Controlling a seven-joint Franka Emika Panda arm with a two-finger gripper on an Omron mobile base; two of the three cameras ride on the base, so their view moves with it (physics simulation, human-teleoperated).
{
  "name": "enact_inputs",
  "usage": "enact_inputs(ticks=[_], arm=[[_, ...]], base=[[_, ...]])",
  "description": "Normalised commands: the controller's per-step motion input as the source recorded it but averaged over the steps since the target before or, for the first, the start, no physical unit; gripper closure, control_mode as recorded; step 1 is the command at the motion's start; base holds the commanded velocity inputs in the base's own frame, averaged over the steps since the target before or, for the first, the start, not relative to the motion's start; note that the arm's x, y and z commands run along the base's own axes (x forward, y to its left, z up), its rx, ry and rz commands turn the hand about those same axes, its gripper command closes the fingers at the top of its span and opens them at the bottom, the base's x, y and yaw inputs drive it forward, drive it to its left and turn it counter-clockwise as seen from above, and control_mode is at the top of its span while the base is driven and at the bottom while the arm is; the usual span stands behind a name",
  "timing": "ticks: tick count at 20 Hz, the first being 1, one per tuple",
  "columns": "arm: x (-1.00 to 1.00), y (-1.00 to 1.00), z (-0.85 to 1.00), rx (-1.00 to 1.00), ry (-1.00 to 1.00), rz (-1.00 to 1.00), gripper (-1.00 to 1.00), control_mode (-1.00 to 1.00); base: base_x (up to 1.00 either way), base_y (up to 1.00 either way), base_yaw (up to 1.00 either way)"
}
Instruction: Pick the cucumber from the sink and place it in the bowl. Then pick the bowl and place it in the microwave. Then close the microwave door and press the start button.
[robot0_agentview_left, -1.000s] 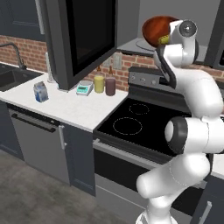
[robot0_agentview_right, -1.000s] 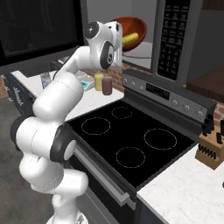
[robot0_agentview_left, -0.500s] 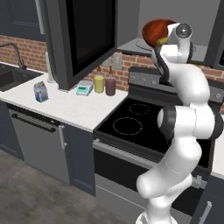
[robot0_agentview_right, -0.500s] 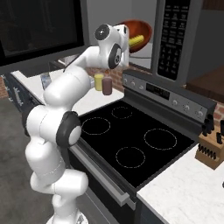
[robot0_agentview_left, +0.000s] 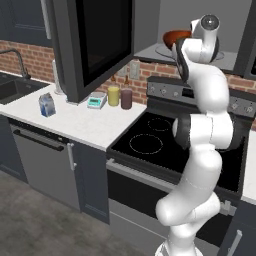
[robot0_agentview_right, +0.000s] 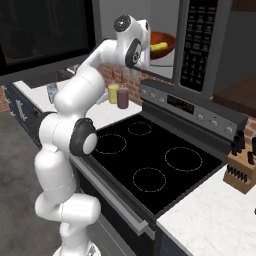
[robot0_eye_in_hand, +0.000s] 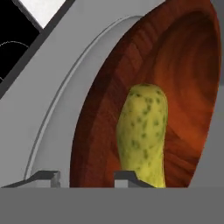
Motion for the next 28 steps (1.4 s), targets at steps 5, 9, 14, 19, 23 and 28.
enact_inputs(ticks=[5,9,14,19,23,28], arm=[[0.24,-0.01,-0.11,0.0,-0.05,0.01,-1.0,-1.0],[0.02,0.0,-0.04,0.0,-0.2,0.02,-1.0,-1.0],[-0.07,0.04,-0.06,0.0,-0.39,0.02,-1.0,-1.0],[-0.36,0.35,-0.13,0.0,-0.59,0.03,-1.0,-1.0],[-0.7,0.37,0.15,-0.01,-0.38,0.0,-1.0,-1.0],[-0.92,0.1,0.65,-0.06,-0.02,0.02,-1.0,-1.0]], base=[[0.0,0.0,0.0],[0.0,0.0,0.0],[0.0,0.0,0.0],[0.0,0.0,0.0],[0.0,0.0,0.0],[0.0,0.0,0.0]])
